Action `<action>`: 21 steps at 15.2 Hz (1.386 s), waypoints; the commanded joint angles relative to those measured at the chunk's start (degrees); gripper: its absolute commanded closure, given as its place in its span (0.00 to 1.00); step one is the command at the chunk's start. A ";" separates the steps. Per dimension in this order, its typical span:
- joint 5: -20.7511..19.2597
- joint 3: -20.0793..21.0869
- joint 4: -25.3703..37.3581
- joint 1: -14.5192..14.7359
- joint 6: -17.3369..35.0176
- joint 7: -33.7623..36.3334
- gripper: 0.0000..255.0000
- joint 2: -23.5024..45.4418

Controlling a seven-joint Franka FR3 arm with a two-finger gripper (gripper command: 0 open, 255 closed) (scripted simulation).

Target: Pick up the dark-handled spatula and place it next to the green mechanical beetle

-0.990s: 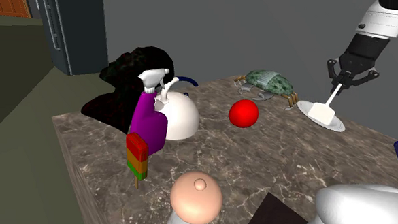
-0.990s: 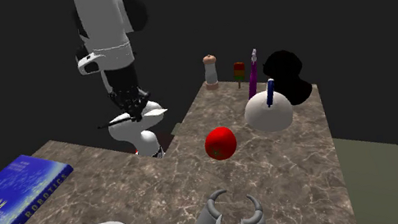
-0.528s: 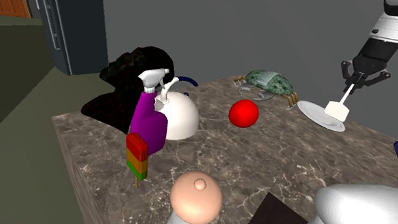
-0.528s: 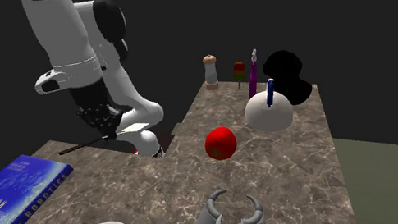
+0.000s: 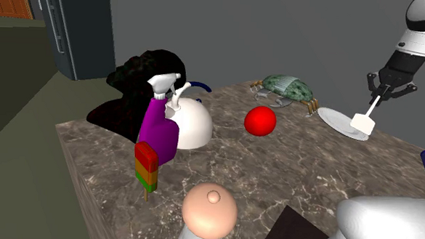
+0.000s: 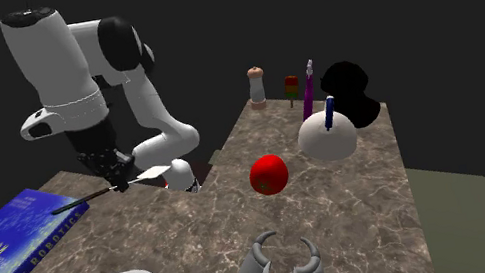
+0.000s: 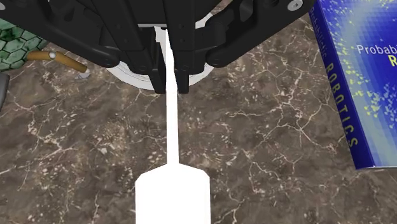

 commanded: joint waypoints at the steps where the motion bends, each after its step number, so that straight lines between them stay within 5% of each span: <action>1: -0.15 -0.11 -1.80 -0.08 1.28 0.14 1.00 -0.54; 21: -2.26 -1.96 -20.03 -1.20 15.32 1.51 1.00 -4.74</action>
